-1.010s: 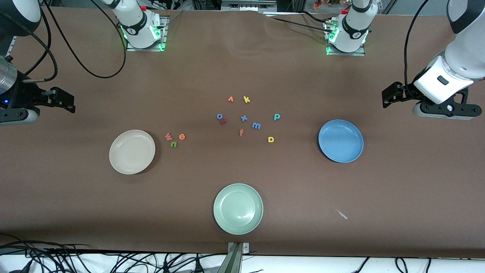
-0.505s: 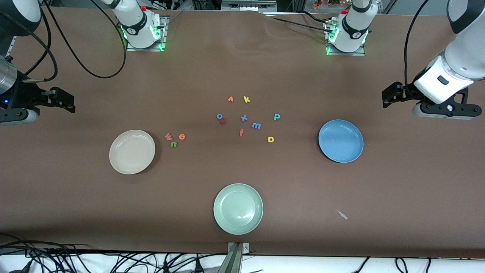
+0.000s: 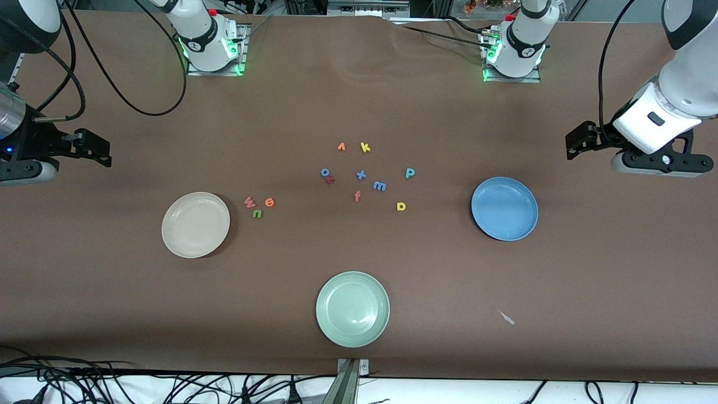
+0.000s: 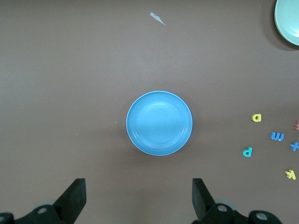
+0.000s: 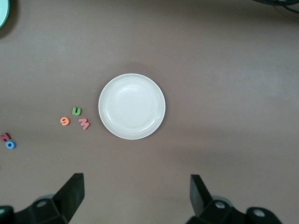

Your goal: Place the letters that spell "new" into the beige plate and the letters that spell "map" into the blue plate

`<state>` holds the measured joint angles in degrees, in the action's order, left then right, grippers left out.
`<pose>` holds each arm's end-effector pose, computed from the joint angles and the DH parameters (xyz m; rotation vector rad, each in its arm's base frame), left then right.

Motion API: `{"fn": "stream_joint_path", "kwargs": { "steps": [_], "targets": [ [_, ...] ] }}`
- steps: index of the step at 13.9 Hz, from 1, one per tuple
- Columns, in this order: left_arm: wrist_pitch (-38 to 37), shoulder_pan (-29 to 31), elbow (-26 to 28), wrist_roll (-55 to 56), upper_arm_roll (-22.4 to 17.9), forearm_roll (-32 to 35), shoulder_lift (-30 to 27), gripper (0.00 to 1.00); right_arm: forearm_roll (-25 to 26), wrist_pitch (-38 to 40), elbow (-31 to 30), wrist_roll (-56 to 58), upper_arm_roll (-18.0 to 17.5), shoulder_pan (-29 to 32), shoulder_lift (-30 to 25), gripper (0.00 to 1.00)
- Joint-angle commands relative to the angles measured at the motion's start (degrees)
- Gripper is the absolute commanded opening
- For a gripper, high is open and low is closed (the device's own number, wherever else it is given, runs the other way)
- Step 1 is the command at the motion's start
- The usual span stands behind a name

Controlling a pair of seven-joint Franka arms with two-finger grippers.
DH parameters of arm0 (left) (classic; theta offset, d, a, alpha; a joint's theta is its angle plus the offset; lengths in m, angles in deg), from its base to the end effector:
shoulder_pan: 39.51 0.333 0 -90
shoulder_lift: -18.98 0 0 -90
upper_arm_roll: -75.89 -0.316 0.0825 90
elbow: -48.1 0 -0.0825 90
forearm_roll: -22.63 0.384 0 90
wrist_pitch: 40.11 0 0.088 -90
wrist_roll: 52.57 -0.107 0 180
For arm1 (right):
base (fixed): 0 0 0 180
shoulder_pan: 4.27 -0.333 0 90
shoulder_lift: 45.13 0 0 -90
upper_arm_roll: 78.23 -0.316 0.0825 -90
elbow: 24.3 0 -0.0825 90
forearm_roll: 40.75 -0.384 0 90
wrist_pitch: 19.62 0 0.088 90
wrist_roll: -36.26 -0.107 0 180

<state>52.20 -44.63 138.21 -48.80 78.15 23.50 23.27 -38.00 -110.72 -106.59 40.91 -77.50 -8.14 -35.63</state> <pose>0.5746 -0.0720 0.5846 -3.1238 0.0997 0.0548 0.6059 0.0288 0.5936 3.0843 0.2121 -0.0196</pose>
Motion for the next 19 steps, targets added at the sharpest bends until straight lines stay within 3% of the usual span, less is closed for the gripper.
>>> {"fn": "stream_joint_path", "kwargs": {
  "steps": [1, 19],
  "targets": [
    [-0.8, 0.0, -1.7, -1.0, 0.0, 1.5, 0.7, 1.0, 0.5, 1.4, 1.5, 0.2, -0.4, 0.2, 0.3, 1.0],
    [-0.8, 0.0, -1.7, -1.0, 0.0, 1.5, 0.7, 1.0, 0.1, 2.3, 0.8, 0.2, -0.8, -1.2, 0.7, 1.0]
  ]
}}
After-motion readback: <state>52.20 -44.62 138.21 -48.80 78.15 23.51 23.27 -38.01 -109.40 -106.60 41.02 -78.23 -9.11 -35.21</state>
